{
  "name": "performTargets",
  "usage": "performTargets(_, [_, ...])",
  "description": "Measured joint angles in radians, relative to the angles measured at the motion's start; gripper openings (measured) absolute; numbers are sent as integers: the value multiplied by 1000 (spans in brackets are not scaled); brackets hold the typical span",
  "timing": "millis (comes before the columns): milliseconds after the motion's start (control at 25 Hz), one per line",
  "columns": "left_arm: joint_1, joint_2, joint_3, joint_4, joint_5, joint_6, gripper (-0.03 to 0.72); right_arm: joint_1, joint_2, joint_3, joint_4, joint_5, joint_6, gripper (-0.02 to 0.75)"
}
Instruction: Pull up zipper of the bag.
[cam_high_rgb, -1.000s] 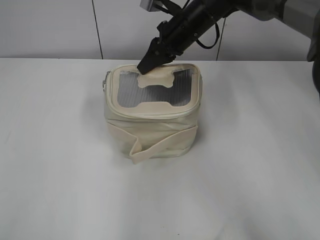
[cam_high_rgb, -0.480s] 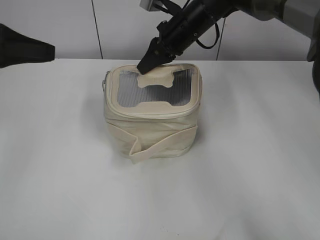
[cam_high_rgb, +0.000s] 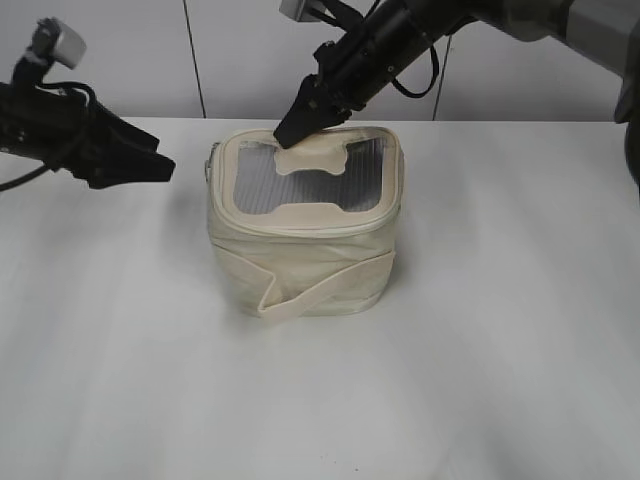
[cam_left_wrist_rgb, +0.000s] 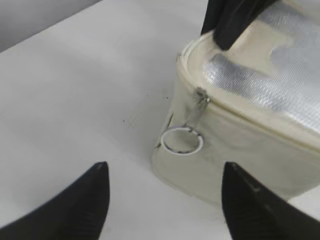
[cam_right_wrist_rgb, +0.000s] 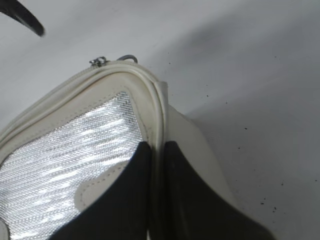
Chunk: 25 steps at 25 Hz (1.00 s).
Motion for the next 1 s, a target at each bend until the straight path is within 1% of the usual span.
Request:
performTargets(120, [-47, 38, -6, 33, -88, 100, 544, 0, 0, 0, 1, 0, 2, 51])
performTargets(320, [-126, 45, -8, 30, -223, 248, 549, 0, 0, 0, 1, 0, 3, 51])
performTargets(480, [-190, 46, -10, 36, -348, 294, 550, 0, 0, 0, 2, 0, 4, 51])
performTargets(600, [-224, 46, -10, 40, -407, 334, 550, 0, 0, 0, 2, 0, 5, 51])
performTargets(680, [-235, 47, -17, 50, -426, 355, 544, 0, 0, 0, 2, 0, 5, 51])
performTargets(800, [-245, 48, -28, 62, -438, 376, 501, 0, 0, 0, 2, 0, 5, 51])
performTargets(1000, [-264, 49, -35, 77, -450, 388, 370, -2, 0, 0, 1, 0, 5, 51])
